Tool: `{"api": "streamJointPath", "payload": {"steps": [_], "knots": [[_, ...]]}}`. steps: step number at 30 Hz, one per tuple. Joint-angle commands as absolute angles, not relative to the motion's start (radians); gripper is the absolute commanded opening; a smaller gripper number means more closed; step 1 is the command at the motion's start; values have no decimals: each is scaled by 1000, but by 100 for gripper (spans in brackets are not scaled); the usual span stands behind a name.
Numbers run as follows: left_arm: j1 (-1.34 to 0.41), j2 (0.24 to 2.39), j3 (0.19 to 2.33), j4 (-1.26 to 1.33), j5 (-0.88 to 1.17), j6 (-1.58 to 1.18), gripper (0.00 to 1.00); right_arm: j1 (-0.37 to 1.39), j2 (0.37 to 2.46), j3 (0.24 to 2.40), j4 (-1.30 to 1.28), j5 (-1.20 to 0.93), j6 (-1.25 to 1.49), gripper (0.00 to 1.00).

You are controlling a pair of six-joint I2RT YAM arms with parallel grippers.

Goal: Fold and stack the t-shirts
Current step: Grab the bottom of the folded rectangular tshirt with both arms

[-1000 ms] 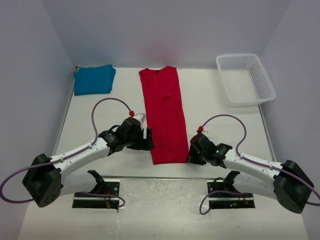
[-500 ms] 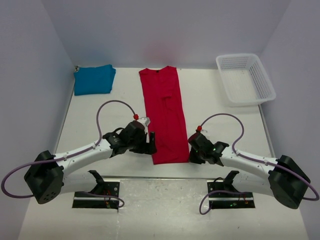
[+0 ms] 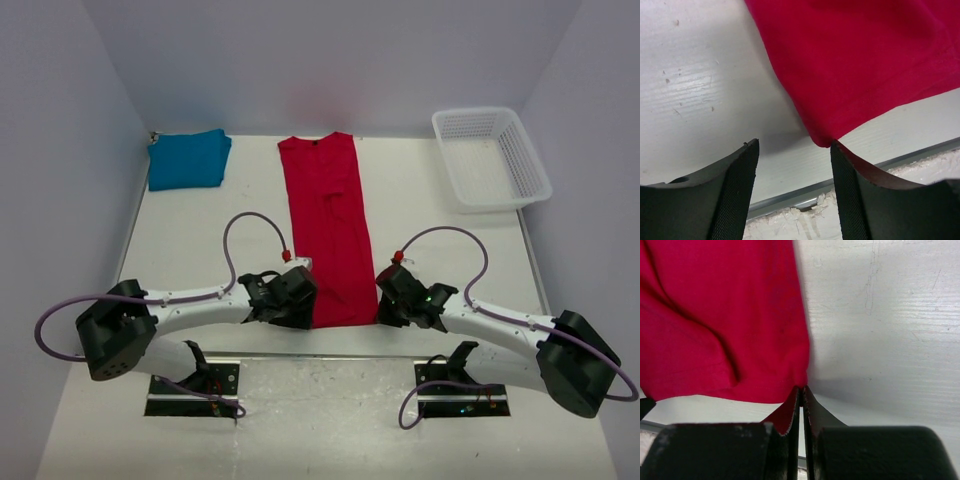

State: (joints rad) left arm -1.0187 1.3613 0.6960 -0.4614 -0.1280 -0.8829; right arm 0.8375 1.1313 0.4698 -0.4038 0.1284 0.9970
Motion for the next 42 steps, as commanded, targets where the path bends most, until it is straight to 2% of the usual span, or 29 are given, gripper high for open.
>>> {"api": "streamJointPath", "payload": {"steps": [1, 13, 23, 32, 42], "knots": [[-1042, 1391, 742, -488, -195, -974, 60, 836, 1115, 462, -364, 138, 1003, 0], [-1052, 1416, 824, -489, -206, -962, 59, 836, 1095, 457, -371, 137, 994, 0], [-1065, 1479, 830, -489, -210, -965, 54, 836, 1074, 448, -374, 137, 997, 0], [-1068, 1500, 847, -489, -216, -965, 41, 836, 1081, 439, -364, 129, 997, 0], [-1081, 1519, 868, -491, -209, -968, 37, 836, 1084, 446, -373, 129, 992, 0]]}}
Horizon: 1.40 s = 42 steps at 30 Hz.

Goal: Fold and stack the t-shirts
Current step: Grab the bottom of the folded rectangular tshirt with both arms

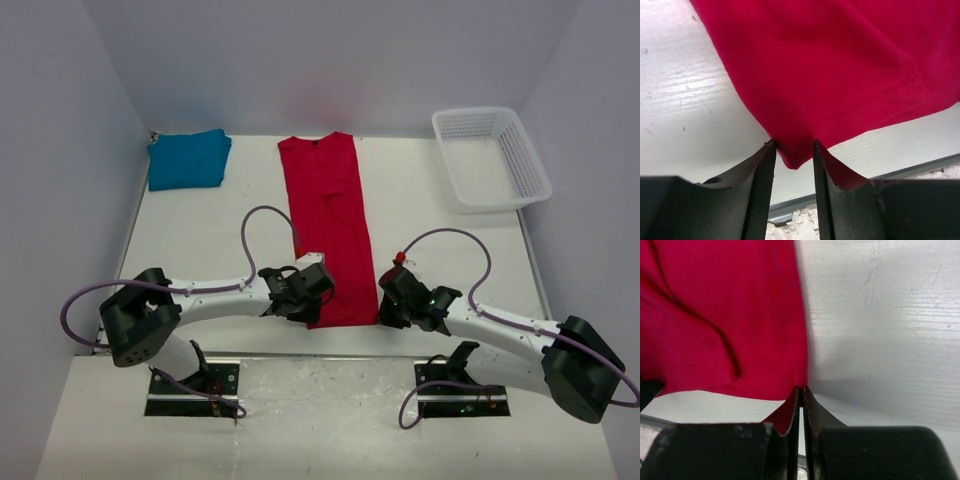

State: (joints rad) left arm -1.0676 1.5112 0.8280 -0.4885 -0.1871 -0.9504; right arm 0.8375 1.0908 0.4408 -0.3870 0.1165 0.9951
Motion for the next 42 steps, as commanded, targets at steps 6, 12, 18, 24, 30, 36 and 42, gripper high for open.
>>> {"api": "streamJointPath", "payload": {"steps": [6, 12, 18, 24, 30, 36, 42], "knots": [[-1103, 1534, 874, -497, -209, -977, 36, 836, 1083, 443, -367, 129, 996, 0], [-1108, 1536, 864, -500, -221, -985, 35, 836, 1083, 439, -362, 124, 996, 0], [-1106, 1532, 851, -503, -225, -991, 30, 836, 1081, 436, -356, 121, 999, 0], [-1108, 1537, 841, -502, -227, -997, 29, 836, 1075, 431, -356, 117, 1002, 0], [-1109, 1558, 830, -497, -218, -997, 33, 836, 1068, 425, -353, 118, 1005, 0], [-1112, 1560, 813, -485, -213, -1002, 27, 836, 1068, 425, -351, 117, 1003, 0], [-1112, 1568, 810, -476, -207, -1002, 22, 836, 1069, 425, -351, 115, 1005, 0]]}}
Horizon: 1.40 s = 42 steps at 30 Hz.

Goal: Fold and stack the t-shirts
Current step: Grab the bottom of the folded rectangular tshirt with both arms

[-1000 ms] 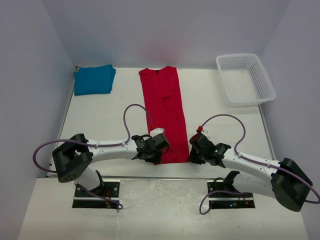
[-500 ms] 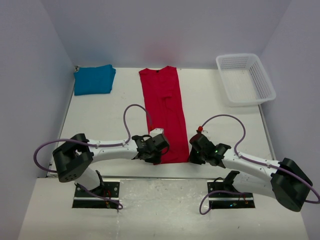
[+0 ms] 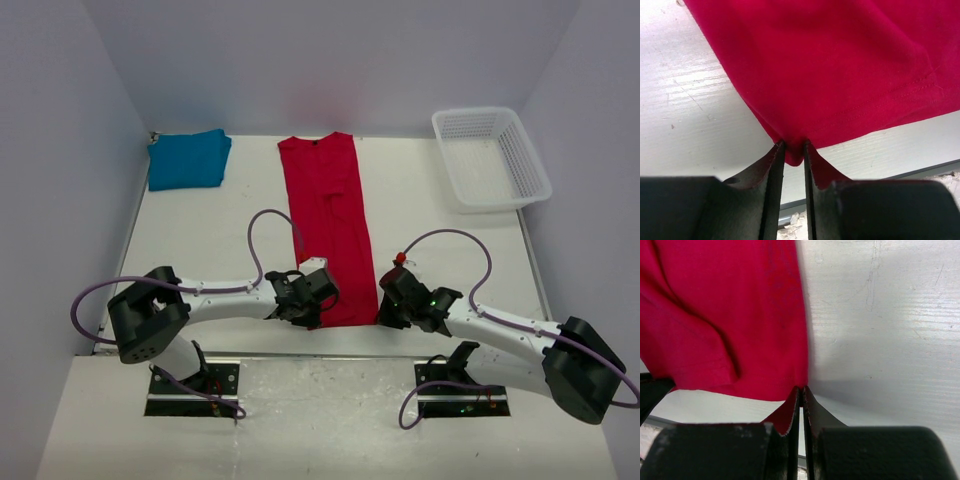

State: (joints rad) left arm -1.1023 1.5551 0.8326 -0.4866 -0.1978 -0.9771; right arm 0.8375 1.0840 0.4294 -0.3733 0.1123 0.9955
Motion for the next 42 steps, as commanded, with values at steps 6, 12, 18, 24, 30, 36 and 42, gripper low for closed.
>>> {"api": "streamJointPath", "payload": {"steps": [6, 12, 18, 24, 30, 36, 42], "knots": [[-1112, 1571, 802, -466, -201, -1003, 13, 836, 1068, 423, -351, 117, 1006, 0], [-1112, 1537, 787, -480, -209, -1015, 0, 836, 1078, 426, -351, 115, 1009, 0], [-1112, 1453, 739, -517, -224, -1041, 0, 836, 1077, 428, -367, 129, 1020, 0], [-1112, 1367, 687, -563, -245, -1069, 0, 836, 1075, 423, -376, 137, 1029, 0], [-1114, 1278, 637, -600, -265, -1092, 0, 836, 1072, 422, -376, 129, 1025, 0], [-1112, 1276, 585, -586, -258, -1092, 0, 847, 1054, 413, -367, 107, 1020, 0], [-1114, 1298, 555, -545, -245, -1083, 0, 940, 1020, 433, -422, 139, 1072, 0]]}}
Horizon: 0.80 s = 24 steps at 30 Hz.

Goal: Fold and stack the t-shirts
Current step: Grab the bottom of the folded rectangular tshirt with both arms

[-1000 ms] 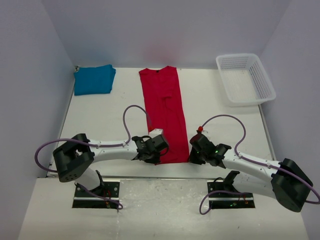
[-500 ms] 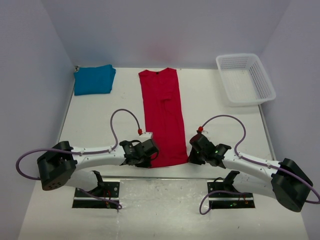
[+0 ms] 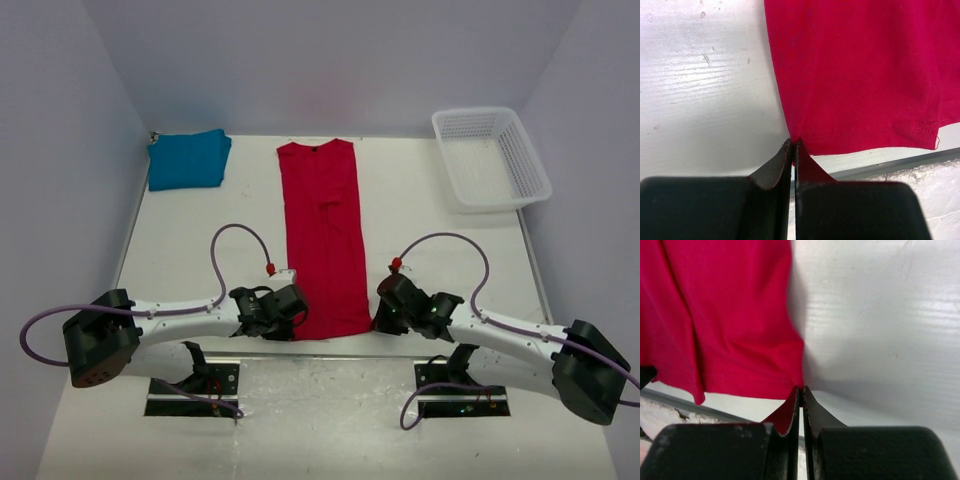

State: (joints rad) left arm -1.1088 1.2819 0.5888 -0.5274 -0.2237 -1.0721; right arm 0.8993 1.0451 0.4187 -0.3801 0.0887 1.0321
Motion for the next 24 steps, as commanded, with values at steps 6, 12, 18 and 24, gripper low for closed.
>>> {"api": "streamJointPath", "payload": {"steps": [6, 12, 18, 24], "knots": [[-1112, 1302, 551, -532, -242, -1078, 0, 1023, 1000, 440, -469, 163, 1126, 0], [-1114, 1298, 531, -531, -236, -1075, 0, 1051, 982, 440, -525, 196, 1157, 0], [-1114, 1247, 493, -551, -224, -1083, 0, 1051, 925, 440, -600, 238, 1164, 0], [-1114, 1180, 468, -581, -212, -1088, 0, 1051, 948, 442, -594, 235, 1164, 0]]}}
